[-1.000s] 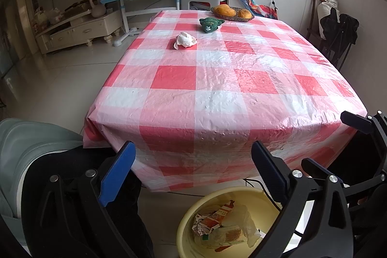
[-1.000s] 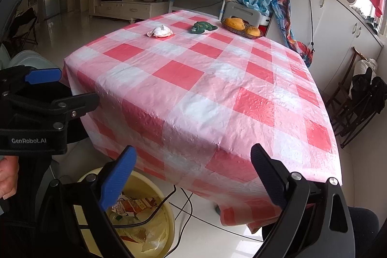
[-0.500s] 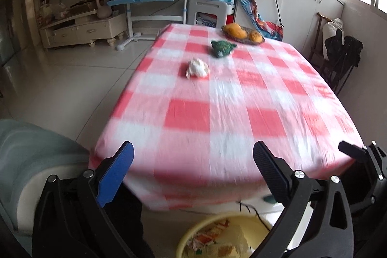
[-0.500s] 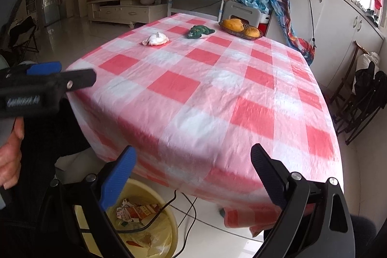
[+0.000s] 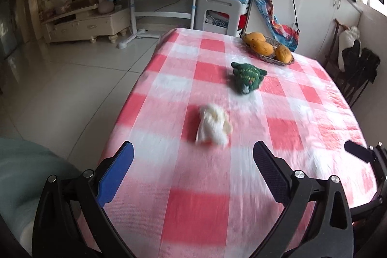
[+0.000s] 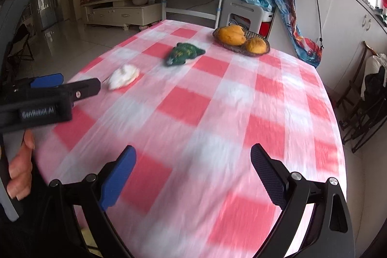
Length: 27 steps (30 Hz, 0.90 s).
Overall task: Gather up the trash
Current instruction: 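Grasp the white tissue with left tool while right tool grasps the green plush toy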
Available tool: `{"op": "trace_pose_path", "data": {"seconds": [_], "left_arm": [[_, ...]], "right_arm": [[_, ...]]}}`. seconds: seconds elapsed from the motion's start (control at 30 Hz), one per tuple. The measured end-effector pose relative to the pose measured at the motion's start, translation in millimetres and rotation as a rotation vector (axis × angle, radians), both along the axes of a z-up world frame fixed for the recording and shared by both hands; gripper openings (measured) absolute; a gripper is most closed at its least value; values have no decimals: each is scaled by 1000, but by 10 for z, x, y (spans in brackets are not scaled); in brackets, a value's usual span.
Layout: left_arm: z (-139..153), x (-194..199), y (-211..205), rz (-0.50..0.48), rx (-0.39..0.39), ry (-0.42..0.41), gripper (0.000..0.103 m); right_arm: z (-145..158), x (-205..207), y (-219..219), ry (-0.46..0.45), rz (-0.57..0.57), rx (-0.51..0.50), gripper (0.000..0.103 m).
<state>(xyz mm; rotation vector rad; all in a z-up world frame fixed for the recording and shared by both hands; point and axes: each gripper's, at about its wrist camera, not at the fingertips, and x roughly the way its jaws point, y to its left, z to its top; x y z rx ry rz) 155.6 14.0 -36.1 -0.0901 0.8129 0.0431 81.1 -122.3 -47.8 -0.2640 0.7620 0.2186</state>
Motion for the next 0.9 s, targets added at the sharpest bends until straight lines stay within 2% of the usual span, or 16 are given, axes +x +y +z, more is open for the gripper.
{"op": "trace_pose_path", "data": {"seconds": [0.1,0.17,0.2,0.23,0.27,0.3,0.33,0.5,0.6,0.77,0.9], "left_arm": [[-32,285,-97,-20,31,12,93],[-89,484,-162,-43,54,44,81],[-134,577,-176,-63,52,72,64],[-172,630,-171,-81,41,98,38],[-189,655,-167,-81,50,99,31],[-177,670,-147,-87,38,99,20],[-159,679,-103,-90,8,103,14],[30,650,114,-32,-31,28,13],[107,629,217,1,-39,-4,13],[230,567,338,37,-65,-64,13],[263,547,350,38,-79,-78,13]], "right_arm": [[14,247,-6,4,-15,6,91],[33,406,-17,7,-26,17,91],[42,471,-23,9,-29,25,91],[53,553,-23,11,-31,36,91],[64,626,-17,12,-32,46,91],[77,699,-5,13,-33,57,91],[88,738,10,14,-32,66,91],[133,1075,189,30,-9,147,91],[111,1219,319,41,2,161,89],[-30,1384,469,90,27,148,73],[-109,1473,442,119,23,157,58]]}}
